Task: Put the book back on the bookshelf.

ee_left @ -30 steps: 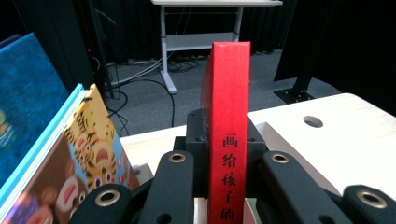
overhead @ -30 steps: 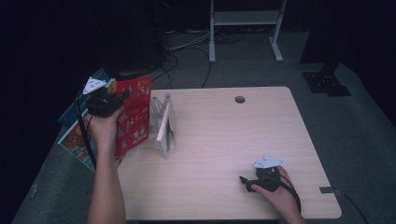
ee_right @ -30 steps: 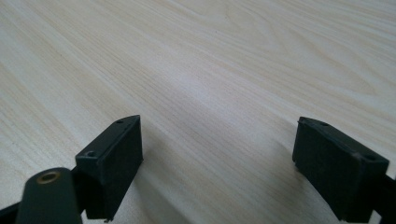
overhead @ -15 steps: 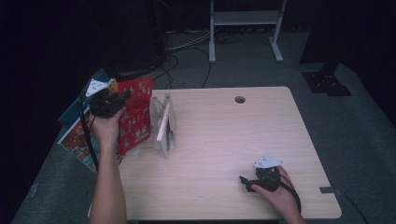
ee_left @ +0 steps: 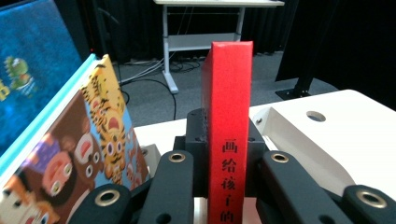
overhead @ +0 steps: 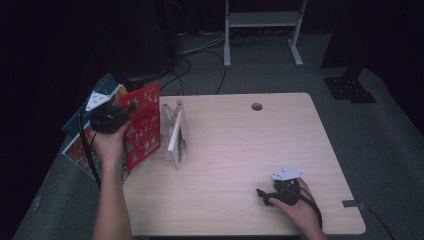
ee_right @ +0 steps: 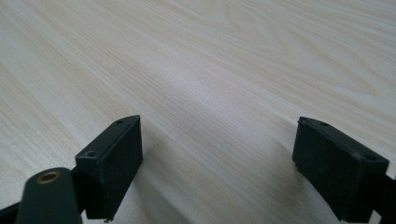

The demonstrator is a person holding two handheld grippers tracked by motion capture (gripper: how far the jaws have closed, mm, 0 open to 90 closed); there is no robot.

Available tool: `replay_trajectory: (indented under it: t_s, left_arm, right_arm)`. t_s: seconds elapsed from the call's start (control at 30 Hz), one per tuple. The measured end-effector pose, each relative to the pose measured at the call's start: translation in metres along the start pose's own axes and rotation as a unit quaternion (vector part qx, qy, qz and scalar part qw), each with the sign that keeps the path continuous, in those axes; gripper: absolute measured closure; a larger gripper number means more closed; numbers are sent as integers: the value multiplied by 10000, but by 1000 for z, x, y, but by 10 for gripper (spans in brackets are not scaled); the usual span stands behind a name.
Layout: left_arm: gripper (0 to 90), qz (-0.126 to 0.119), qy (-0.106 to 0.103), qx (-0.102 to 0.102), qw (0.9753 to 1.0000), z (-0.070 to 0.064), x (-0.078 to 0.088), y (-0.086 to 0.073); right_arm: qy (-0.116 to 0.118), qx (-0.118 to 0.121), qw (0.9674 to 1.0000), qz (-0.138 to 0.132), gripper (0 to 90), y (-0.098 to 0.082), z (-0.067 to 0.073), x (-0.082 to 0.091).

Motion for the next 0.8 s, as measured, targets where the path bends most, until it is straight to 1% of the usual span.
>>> replay_trajectory:
  t_s: [0.07, 0.17, 0.23, 0.3, 0.37, 0.4, 0.43, 0.5, 0.57, 0.63, 0.73, 0.8]
  left_arm:
    - [796, 16, -2, 12, 10000, -1, 1, 0]
    - [795, 119, -23, -66, 9999, -4, 4, -2]
    - [795, 128, 3, -35, 9999, -6, 6, -4]
    - [794, 140, 11, -16, 9999, -7, 8, -8]
    - [794, 114, 32, 61, 9999, -7, 10, -12]
    - [794, 161, 24, 38, 9999, -7, 11, -15]
    - [793, 181, 17, 71, 9998, -7, 11, -17]
    - [793, 231, 14, 68, 9997, -8, 10, -21]
    - [793, 252, 79, 46, 9996, -7, 9, -25]
    - [791, 223, 90, 77, 9997, -6, 9, -28]
    - [790, 268, 104, 42, 9996, -7, 11, -32]
    - [787, 316, 110, 64, 9994, -7, 13, -36]
  right_arm:
    - [0, 1, 10000, 0, 150, 0, 0, 0]
    - [-3, 1, 10000, 0, 150, 0, 0, 0]
    - [0, 1, 10000, -1, 150, 0, 0, 0]
    - [-1, 2, 10000, -2, 150, 0, 0, 0]
    - [0, 5, 10000, 4, 150, 0, 0, 0]
    - [0, 5, 10000, 2, 150, 0, 0, 0]
    - [-1, -1, 10000, 1, 150, 0, 0, 0]
    - [4, 4, 10000, 12, 149, 0, -1, 0]
    - [12, 31, 10000, 19, 149, 0, -2, 0]
    - [8, 27, 10000, 12, 149, 0, -2, 0]
    - [-3, -8, 10000, 14, 149, -1, -3, 1]
    - [-6, 2, 10000, 8, 149, -1, -3, 1]
Point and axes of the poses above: each handheld gripper's, and its own axes: x roughly backward along the jaws, y roughly out of its top, z roughly to its left, the point moved 8 cm from there along -x, roughly forward along the jaws, and after that the axes turned 14 degrees about -z, right-handed, at the moved point
